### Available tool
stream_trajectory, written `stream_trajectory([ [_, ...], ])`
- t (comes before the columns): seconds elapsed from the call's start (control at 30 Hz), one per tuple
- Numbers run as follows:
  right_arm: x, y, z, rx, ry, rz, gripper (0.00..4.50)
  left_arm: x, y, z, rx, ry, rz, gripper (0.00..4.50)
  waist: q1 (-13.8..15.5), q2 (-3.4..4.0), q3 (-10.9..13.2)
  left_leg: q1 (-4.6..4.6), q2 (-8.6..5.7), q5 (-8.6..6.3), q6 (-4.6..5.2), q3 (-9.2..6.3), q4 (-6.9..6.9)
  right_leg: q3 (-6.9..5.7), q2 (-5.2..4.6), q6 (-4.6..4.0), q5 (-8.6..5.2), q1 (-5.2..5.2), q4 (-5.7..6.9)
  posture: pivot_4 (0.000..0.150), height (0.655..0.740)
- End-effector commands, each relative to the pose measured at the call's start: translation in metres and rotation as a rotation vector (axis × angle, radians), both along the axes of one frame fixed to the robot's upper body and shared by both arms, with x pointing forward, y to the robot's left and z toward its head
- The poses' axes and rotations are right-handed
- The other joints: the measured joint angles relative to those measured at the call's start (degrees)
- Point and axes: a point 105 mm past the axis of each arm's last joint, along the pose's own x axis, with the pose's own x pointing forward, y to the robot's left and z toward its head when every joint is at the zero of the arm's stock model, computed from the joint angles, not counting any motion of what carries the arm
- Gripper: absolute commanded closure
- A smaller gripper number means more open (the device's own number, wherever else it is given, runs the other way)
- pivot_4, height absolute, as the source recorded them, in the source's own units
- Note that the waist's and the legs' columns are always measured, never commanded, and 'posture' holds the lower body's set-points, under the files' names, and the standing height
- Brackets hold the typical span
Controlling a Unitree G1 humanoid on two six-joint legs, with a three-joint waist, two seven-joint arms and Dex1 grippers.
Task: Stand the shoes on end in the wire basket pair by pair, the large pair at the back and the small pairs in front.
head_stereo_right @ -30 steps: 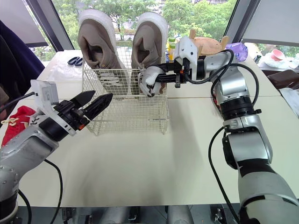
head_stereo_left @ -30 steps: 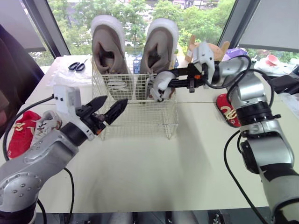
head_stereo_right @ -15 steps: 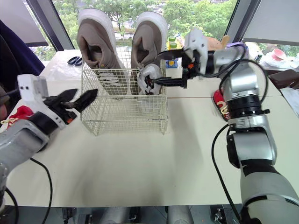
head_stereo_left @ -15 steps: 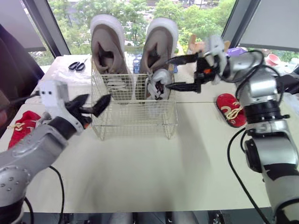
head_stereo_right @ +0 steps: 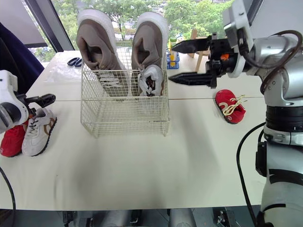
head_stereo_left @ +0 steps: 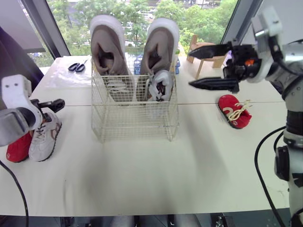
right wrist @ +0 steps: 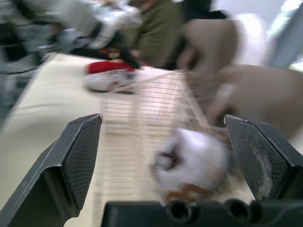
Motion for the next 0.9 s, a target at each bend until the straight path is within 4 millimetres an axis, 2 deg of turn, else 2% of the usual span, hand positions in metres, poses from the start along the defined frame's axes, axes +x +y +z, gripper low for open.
stream_trajectory([
  [0.03, -0.023, 0.020, -0.014, 0.008, 0.068, 0.115, 0.04, 0.008, 0.010, -0.003, 0.039, 0.071, 0.019, 0.00, 0.0, -0.06, 0.0, 0.00, 0.00, 0.00, 0.00, 0.02, 0.01, 0.00, -0.01, 0.01, 0.01, 0.00, 0.00, 0.150, 0.7400],
  [0.1, -0.030, 0.027, -0.027, -0.015, 0.087, 0.136, 0.04, 0.013, 0.012, -0.004, 0.043, 0.102, 0.021, 0.00, 0.0, -0.09, 0.0, -0.01, -0.02, 0.01, -0.01, 0.03, 0.04, 0.01, -0.02, 0.01, 0.01, -0.01, 0.04, 0.150, 0.7400],
  [0.2, -0.032, 0.033, -0.032, 0.002, 0.101, 0.128, 0.04, 0.019, 0.014, -0.009, 0.048, 0.154, 0.017, 0.00, 0.0, -0.11, 0.0, -0.02, -0.02, 0.02, -0.03, 0.01, 0.04, 0.00, -0.03, 0.02, 0.01, -0.04, 0.07, 0.150, 0.7400],
  [0.33, -0.026, 0.036, -0.037, 0.014, 0.102, 0.068, 0.04, 0.026, 0.029, -0.032, 0.027, 0.269, 0.063, 0.00, 0.0, -0.11, 0.0, 0.00, -0.04, 0.03, -0.05, 0.02, 0.04, 0.00, -0.03, 0.01, 0.01, -0.03, 0.07, 0.150, 0.7400],
  [0.53, -0.026, 0.040, -0.041, 0.030, 0.117, 0.048, 0.04, 0.039, 0.032, -0.054, -0.095, 0.327, 0.056, 0.00, -0.1, -0.16, 0.0, -0.03, -0.05, 0.04, -0.05, 0.04, 0.04, -0.01, -0.01, 0.02, 0.01, -0.06, 0.09, 0.150, 0.7400],
  [0.63, -0.023, 0.039, -0.045, 0.034, 0.117, 0.017, 0.00, 0.047, 0.031, -0.060, -0.129, 0.327, 0.043, 0.83, -0.1, -0.18, 0.0, -0.03, -0.04, 0.04, -0.04, 0.05, 0.04, -0.01, -0.01, 0.02, 0.01, -0.06, 0.09, 0.150, 0.7400],
  [0.7, -0.022, 0.039, -0.046, 0.041, 0.119, 0.006, 0.00, 0.051, 0.031, -0.060, -0.126, 0.325, 0.042, 1.64, -0.1, -0.19, 0.0, -0.03, -0.05, 0.04, -0.03, 0.07, 0.05, -0.01, -0.02, 0.03, 0.01, -0.06, 0.10, 0.150, 0.7400],
  [0.73, -0.022, 0.040, -0.046, 0.045, 0.120, 0.002, 0.00, 0.052, 0.031, -0.060, -0.124, 0.324, 0.041, 2.30, 0.0, -0.19, 0.0, -0.03, -0.05, 0.04, -0.03, 0.07, 0.06, -0.01, -0.02, 0.03, 0.01, -0.05, 0.11, 0.150, 0.7400],
  [0.87, -0.021, 0.040, -0.049, 0.047, 0.123, -0.012, 0.00, 0.056, 0.029, -0.060, -0.121, 0.326, 0.031, 4.20, 0.6, -0.21, 0.0, -0.03, -0.06, 0.04, -0.02, 0.03, 0.16, -0.02, -0.04, 0.04, 0.01, 0.00, 0.13, 0.150, 0.7400],
  [0.9, -0.021, 0.041, -0.050, 0.045, 0.127, -0.011, 0.00, 0.056, 0.028, -0.059, -0.124, 0.323, 0.021, 4.44, 0.7, -0.21, 0.0, -0.03, -0.06, 0.04, -0.01, 0.03, 0.19, -0.01, -0.04, 0.04, 0.02, 0.00, 0.14, 0.150, 0.7400],
])
